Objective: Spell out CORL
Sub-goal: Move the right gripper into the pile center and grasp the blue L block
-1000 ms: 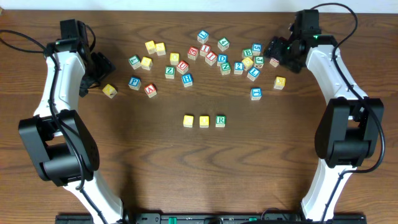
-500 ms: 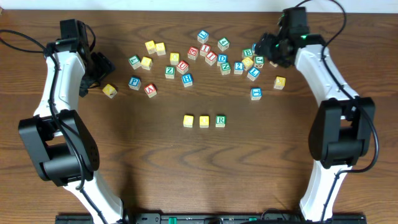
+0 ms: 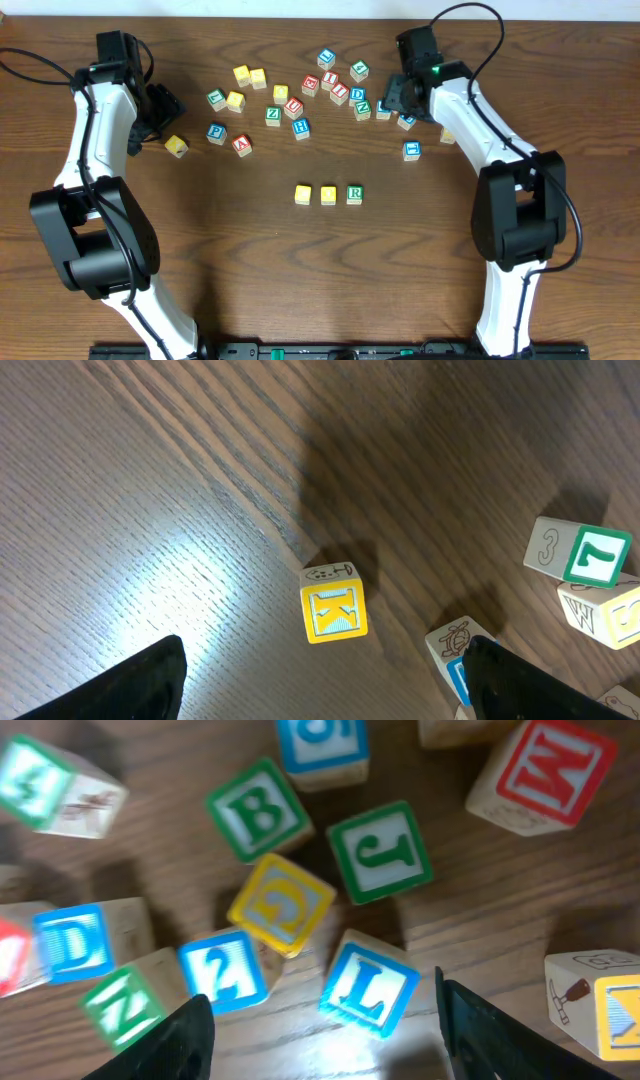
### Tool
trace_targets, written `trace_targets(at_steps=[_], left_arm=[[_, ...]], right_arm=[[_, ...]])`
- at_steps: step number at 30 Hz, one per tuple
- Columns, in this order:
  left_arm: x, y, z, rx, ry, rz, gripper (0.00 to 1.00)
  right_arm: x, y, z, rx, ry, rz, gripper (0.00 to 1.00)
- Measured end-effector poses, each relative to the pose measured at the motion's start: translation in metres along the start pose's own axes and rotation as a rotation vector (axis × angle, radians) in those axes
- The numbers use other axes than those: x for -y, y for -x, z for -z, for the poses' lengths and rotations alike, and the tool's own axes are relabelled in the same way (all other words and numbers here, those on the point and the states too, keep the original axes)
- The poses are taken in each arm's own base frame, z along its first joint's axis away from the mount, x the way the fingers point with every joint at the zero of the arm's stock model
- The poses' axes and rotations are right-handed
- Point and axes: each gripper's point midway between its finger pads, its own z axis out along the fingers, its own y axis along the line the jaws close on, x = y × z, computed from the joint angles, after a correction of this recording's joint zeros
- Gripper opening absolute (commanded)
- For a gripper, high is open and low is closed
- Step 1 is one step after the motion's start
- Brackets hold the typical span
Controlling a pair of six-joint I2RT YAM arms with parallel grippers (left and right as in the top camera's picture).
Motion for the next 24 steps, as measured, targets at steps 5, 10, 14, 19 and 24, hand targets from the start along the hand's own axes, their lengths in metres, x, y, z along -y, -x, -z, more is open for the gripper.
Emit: trace_targets(at_steps=[5,10,14,19,24], left_arm=[[0.0,0.0,0.0,0.0,-0.001,0.0,0.87],[0.0,0.0,0.0,0.0,0.0,0.0,0.87],[0.0,0.0,0.0,0.0,0.0,0.0,0.87],[0.0,0.0,0.0,0.0,0.0,0.0,0.87],[0.0,0.0,0.0,0.0,0.0,0.0,0.87]], right_arm=[[0.006,-0.011,-0.019,-0.039,-0.028,-0.018,0.64],[0.007,-0.013,-0.019,-0.045,-0.034,-0.02,0.63],[0.007,-0.013,-0.019,-0.045,-0.035,-0.022,0.64],[0.005,-0.009,-0.019,-0.037,-0.017,-0.027,0.66],[0.007,-0.008,-0.02,-0.042,-0.009,-0.035,0.7]])
